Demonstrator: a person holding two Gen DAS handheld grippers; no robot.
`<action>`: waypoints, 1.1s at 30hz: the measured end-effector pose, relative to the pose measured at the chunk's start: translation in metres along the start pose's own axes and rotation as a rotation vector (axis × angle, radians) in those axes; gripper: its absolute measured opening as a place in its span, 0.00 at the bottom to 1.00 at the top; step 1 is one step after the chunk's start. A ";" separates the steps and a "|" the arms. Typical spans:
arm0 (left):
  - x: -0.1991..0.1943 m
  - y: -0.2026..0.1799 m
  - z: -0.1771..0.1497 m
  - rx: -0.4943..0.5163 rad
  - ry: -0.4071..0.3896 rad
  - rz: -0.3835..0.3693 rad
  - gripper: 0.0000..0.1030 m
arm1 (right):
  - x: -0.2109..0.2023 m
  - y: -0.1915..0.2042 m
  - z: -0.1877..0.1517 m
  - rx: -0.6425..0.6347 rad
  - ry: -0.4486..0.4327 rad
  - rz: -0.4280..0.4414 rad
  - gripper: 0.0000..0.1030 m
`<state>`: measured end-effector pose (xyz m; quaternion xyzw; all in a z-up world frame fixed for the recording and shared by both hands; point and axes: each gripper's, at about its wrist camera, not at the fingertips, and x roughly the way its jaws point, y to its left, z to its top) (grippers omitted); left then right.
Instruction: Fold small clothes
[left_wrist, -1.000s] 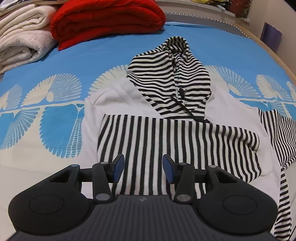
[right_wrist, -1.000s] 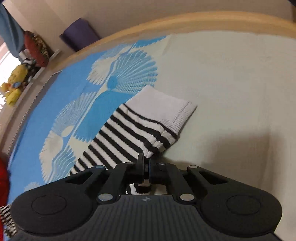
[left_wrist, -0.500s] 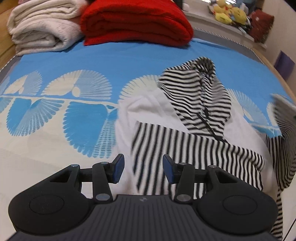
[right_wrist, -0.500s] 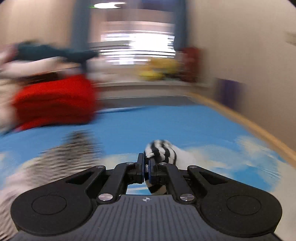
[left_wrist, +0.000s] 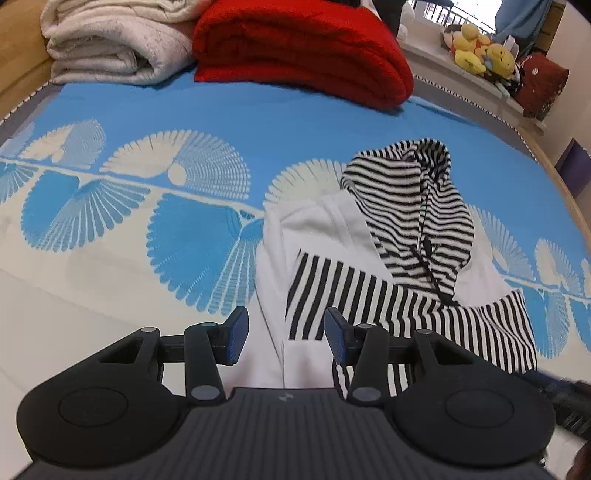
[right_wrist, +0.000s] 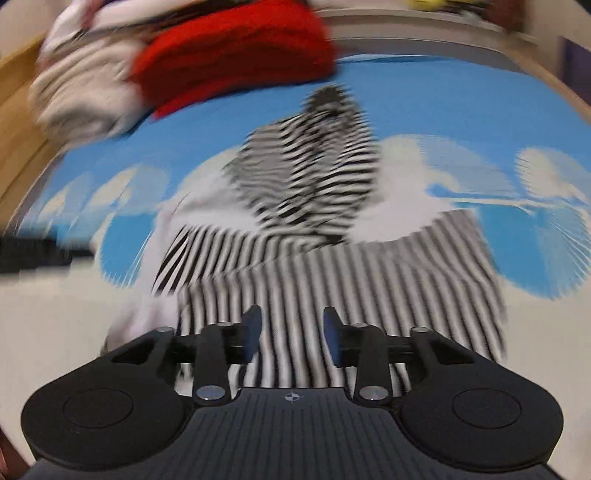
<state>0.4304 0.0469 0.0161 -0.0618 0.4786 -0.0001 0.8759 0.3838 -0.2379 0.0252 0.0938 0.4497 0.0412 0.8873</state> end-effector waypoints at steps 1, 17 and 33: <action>0.004 0.000 -0.003 0.002 0.011 -0.001 0.49 | -0.003 -0.008 0.000 0.045 -0.019 0.001 0.43; 0.078 -0.019 -0.046 0.055 0.186 0.024 0.49 | 0.041 -0.057 0.004 0.200 0.073 -0.065 0.45; 0.071 -0.036 -0.057 0.284 0.137 0.034 0.06 | 0.039 -0.056 0.009 0.074 0.021 -0.195 0.49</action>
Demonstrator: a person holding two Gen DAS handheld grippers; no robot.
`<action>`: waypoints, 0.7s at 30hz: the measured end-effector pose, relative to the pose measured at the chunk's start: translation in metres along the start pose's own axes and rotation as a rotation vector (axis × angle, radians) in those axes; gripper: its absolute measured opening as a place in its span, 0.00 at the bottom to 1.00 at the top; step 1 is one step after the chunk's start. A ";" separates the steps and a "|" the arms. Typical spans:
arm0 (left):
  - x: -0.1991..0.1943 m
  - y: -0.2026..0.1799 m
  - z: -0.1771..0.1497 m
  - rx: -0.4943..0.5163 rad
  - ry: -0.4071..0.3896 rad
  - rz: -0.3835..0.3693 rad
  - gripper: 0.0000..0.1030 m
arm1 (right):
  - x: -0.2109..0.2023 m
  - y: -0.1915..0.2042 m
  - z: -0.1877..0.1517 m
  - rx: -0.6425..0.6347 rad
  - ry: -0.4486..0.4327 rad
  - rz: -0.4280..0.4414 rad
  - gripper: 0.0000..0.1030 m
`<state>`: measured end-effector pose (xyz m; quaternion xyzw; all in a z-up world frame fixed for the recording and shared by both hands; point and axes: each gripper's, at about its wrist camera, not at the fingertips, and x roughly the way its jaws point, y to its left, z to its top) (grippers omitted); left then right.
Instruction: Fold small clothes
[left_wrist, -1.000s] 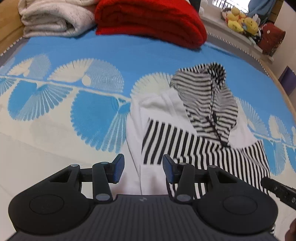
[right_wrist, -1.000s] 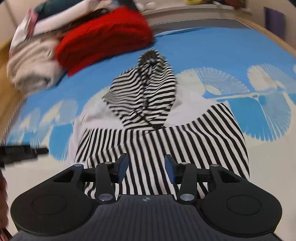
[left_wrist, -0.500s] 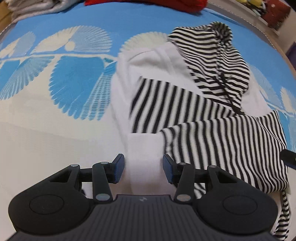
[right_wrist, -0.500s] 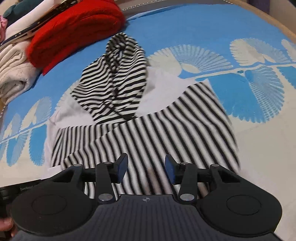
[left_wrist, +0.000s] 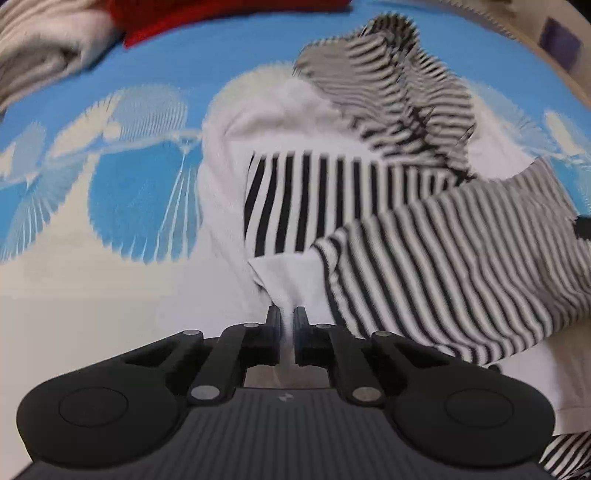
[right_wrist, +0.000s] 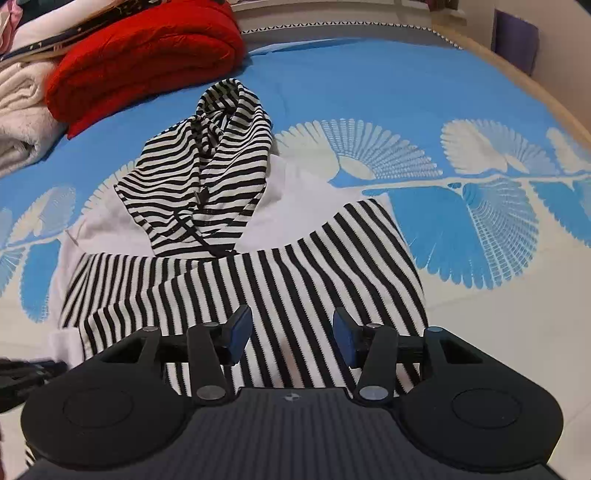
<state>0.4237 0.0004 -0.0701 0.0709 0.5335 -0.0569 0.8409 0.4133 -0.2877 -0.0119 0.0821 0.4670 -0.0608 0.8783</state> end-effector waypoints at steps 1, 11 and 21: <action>-0.005 0.000 0.002 -0.005 -0.016 -0.010 0.06 | 0.001 0.001 0.000 0.000 0.001 -0.004 0.49; -0.049 0.013 0.023 -0.111 -0.241 0.084 0.08 | 0.004 0.008 -0.005 -0.013 -0.009 -0.023 0.49; -0.031 0.010 0.028 -0.126 -0.128 0.074 0.31 | 0.038 -0.025 -0.017 0.191 0.197 0.013 0.51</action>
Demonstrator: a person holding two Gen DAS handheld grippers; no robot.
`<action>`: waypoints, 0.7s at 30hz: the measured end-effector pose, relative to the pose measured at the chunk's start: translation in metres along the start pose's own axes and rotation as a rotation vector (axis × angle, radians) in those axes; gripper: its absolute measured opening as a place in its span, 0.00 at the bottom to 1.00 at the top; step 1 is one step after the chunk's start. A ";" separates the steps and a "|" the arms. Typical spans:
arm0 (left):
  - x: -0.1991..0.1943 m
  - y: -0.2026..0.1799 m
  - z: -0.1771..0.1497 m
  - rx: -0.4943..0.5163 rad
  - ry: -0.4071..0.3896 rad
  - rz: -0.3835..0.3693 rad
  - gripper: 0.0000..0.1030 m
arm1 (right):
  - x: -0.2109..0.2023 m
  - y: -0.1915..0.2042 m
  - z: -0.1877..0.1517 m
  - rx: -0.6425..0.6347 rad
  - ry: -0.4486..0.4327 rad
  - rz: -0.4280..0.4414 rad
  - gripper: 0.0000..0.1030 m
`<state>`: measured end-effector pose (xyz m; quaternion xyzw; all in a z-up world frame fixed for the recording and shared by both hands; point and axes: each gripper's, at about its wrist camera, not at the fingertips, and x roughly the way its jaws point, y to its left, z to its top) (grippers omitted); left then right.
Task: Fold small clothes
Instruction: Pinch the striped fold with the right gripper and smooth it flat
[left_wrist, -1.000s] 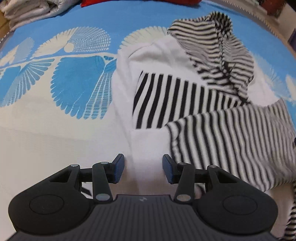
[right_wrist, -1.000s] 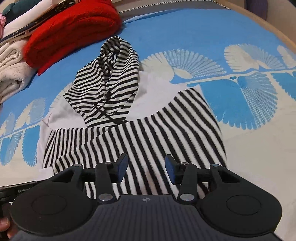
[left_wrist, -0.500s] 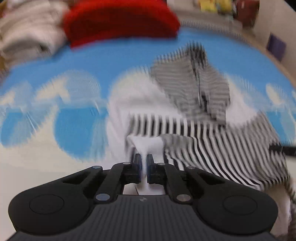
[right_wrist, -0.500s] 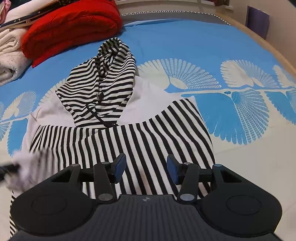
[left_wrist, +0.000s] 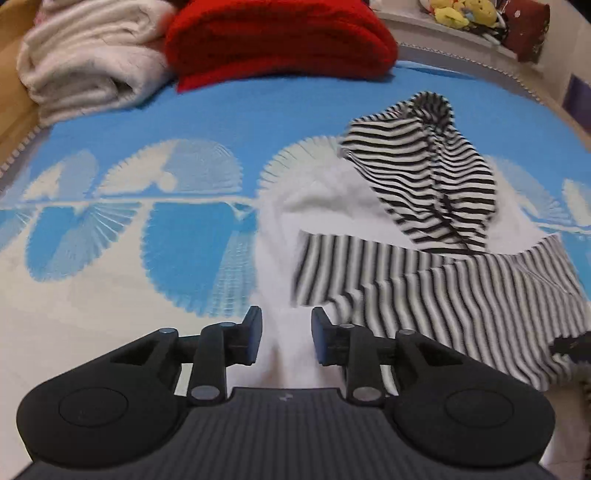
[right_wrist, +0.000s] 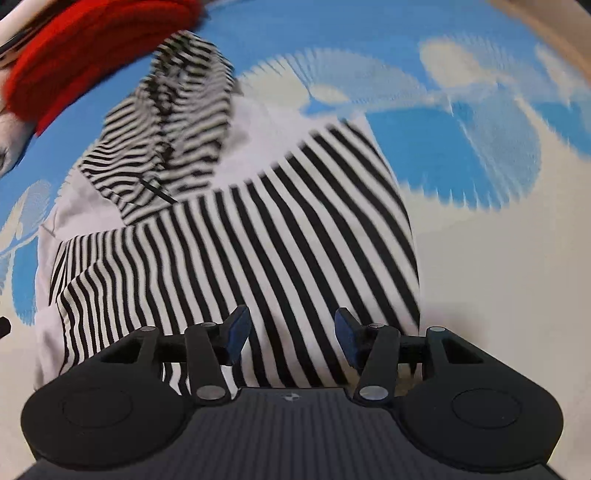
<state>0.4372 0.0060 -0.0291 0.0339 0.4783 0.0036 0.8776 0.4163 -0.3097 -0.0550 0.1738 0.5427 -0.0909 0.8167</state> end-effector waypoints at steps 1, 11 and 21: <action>0.004 -0.001 0.000 -0.007 0.026 -0.010 0.31 | 0.004 -0.005 -0.002 0.023 0.019 -0.003 0.51; 0.005 -0.006 0.000 -0.006 0.042 -0.018 0.32 | 0.018 -0.027 -0.008 -0.020 0.018 -0.097 0.38; 0.004 -0.010 0.000 0.000 0.049 -0.035 0.34 | 0.013 -0.032 -0.003 -0.007 0.009 -0.130 0.32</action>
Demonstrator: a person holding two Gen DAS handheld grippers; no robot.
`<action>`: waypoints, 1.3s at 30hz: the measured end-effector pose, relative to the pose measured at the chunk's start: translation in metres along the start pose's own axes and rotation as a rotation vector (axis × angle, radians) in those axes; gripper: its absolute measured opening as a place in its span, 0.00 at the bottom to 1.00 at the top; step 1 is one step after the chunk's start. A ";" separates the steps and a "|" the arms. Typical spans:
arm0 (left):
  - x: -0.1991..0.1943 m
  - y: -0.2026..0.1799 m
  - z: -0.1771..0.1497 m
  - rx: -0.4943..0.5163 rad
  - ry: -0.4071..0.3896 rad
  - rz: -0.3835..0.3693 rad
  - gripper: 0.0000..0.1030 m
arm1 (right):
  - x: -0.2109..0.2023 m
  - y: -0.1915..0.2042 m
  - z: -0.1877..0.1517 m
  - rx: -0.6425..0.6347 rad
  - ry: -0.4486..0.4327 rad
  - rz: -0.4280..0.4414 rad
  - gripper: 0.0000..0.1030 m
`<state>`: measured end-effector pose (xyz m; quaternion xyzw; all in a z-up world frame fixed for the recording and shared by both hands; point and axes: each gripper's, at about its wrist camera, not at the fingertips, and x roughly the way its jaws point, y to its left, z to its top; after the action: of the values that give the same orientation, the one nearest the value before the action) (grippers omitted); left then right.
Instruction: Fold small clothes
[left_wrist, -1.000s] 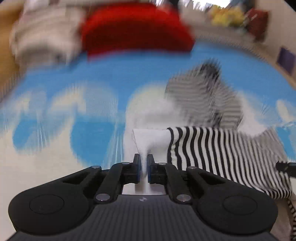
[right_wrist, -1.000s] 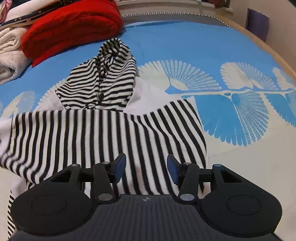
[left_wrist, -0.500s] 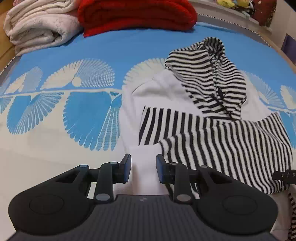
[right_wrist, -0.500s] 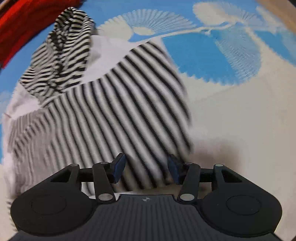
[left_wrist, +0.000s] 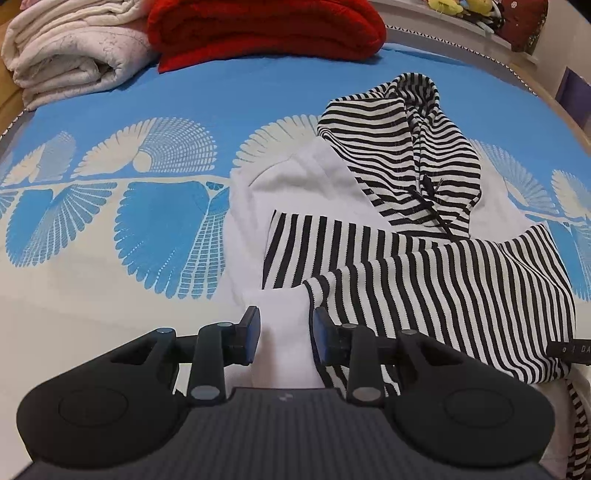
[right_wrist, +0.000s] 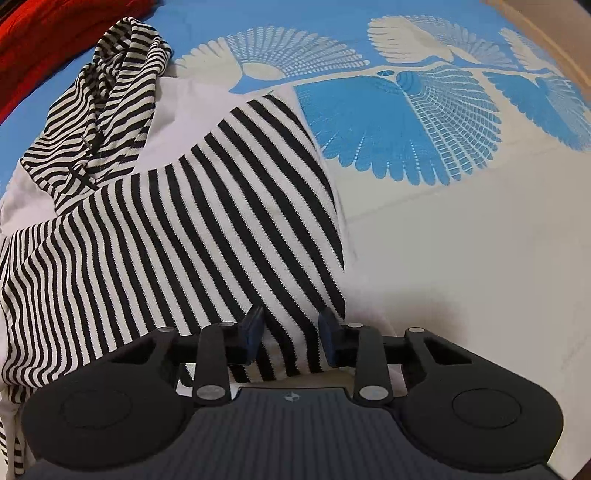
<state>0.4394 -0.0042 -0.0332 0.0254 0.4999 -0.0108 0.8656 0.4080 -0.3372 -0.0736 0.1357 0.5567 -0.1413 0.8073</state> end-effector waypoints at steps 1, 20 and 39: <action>0.000 0.001 0.000 -0.001 -0.001 -0.001 0.34 | 0.000 0.000 0.000 -0.001 -0.003 -0.005 0.32; 0.004 -0.003 -0.001 0.003 0.021 -0.017 0.36 | 0.003 0.009 -0.006 -0.081 -0.034 -0.060 0.55; 0.008 -0.010 -0.002 0.010 0.039 -0.032 0.37 | -0.009 0.008 -0.003 -0.079 -0.077 -0.048 0.56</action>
<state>0.4414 -0.0145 -0.0414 0.0217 0.5168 -0.0268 0.8554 0.4058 -0.3283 -0.0660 0.0850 0.5335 -0.1435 0.8292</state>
